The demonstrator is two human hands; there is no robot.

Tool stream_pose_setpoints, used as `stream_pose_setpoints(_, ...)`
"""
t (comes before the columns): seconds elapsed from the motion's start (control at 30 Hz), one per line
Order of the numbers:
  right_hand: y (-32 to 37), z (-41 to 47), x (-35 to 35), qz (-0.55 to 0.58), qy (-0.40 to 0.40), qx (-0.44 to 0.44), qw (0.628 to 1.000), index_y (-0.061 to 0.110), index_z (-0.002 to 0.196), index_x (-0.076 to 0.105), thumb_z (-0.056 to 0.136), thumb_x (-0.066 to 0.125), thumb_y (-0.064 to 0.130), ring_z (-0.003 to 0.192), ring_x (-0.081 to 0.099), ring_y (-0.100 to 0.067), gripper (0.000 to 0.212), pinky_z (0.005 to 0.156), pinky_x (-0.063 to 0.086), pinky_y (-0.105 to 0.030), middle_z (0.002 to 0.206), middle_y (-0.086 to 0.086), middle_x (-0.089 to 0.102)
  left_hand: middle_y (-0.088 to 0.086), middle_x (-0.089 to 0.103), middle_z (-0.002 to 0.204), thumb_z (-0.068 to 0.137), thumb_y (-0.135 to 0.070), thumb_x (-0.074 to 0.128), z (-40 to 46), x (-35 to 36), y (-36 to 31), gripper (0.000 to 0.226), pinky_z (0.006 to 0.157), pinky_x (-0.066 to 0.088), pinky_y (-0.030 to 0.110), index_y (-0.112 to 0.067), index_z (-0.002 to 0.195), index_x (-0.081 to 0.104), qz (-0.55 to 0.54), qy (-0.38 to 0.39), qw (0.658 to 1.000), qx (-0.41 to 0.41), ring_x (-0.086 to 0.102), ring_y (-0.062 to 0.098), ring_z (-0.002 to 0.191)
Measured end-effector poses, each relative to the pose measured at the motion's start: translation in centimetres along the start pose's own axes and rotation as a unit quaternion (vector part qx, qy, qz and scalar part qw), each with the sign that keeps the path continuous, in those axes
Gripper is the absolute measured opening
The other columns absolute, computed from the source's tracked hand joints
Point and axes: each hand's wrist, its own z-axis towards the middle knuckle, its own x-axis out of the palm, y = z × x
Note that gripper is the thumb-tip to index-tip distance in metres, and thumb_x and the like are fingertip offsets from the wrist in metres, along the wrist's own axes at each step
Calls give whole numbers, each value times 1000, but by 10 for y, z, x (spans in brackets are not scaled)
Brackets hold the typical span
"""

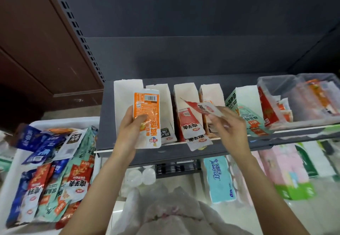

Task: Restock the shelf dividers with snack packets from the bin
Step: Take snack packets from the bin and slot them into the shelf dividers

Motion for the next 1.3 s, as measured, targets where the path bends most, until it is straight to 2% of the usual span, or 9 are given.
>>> stream_pose_setpoints(0.13, -34, 8, 9, -129, 110, -68, 983, 21, 114, 67, 84, 68, 1, 85, 61, -1, 37, 73, 55, -20, 99, 2, 70, -8, 68, 103, 96, -23, 54, 1, 1, -2, 23, 69, 53, 29, -32, 116, 57, 39, 13, 999, 16, 67, 13, 89)
stream_pose_setpoints(0.23, -42, 14, 16, -248, 223, -127, 934, 26, 114, 68, 76, 73, 4, 106, 62, -20, 44, 90, 50, -37, 99, 4, 73, -3, 70, 106, 93, -23, 59, 4, 4, -3, 26, 78, 57, 38, -27, 118, 58, 42, 24, 999, -2, 70, 16, 91)
stream_pose_setpoints(0.4, -34, 13, 14, -356, 370, -67, 856, 24, 128, 58, 83, 55, 14, 145, 8, -25, 46, 116, 8, -44, 148, 3, 39, -3, 69, 104, 89, -18, 63, 10, 26, -5, 30, 69, 57, 31, -28, 116, 56, 31, 64, 997, -27, 71, 15, 87)
stream_pose_setpoints(0.53, -14, -4, -11, -198, 188, -52, 961, 20, 139, 46, 79, 56, 11, 139, 28, -22, 61, 112, 28, -43, 144, 0, 43, 3, 67, 109, 91, -12, 59, 13, 61, 1, 31, 79, 55, 32, -20, 121, 55, 37, 103, 994, -23, 68, 17, 93)
stream_pose_setpoints(0.63, 5, -14, -22, -213, 183, -72, 957, 26, 146, 30, 79, 68, 26, 139, 28, -19, 77, 113, 24, -34, 149, 0, 34, 2, 68, 107, 91, -7, 57, 10, 95, 6, 30, 80, 50, 21, -13, 121, 56, 52, 148, 988, 14, 65, 9, 95)
stream_pose_setpoints(0.77, -9, -15, -30, -280, 25, -115, 953, 16, 116, 67, 83, 58, 11, 92, 66, -20, 35, 75, 55, -34, 104, -1, 71, 0, 69, 107, 97, -17, 49, 7, 135, 12, 21, 79, 51, 20, -18, 116, 59, 83, 226, 971, 13, 66, 5, 92)
stream_pose_setpoints(0.97, -48, 10, -58, -74, -107, 160, 979, 8, 102, 69, 93, 58, 14, 76, 64, 4, 15, 66, 49, -17, 89, 0, 73, -1, 51, 126, 92, -34, 60, 41, 151, 29, 52, 81, 48, 25, -22, 138, 38, 374, 98, 897, 212, 57, 9, 90)
stream_pose_setpoints(1.1, -68, 33, -51, -96, -52, 195, 975, 9, 102, 67, 94, 56, 16, 83, 67, -9, 16, 70, 53, -20, 96, -2, 72, 3, 43, 133, 84, -32, 71, 54, 162, 38, 76, 74, 41, 15, -20, 145, 27, 429, 94, 867, 234, 63, 14, 91)
stream_pose_setpoints(1.3, -88, 51, -17, -252, 233, -14, 939, 23, 115, 68, 87, 50, 1, 108, 60, -21, 40, 92, 48, -36, 112, -1, 69, 10, 39, 131, 86, -21, 68, 56, 161, 42, 72, 76, 41, 20, -18, 147, 28, 483, 98, 836, 244, 62, 23, 93)
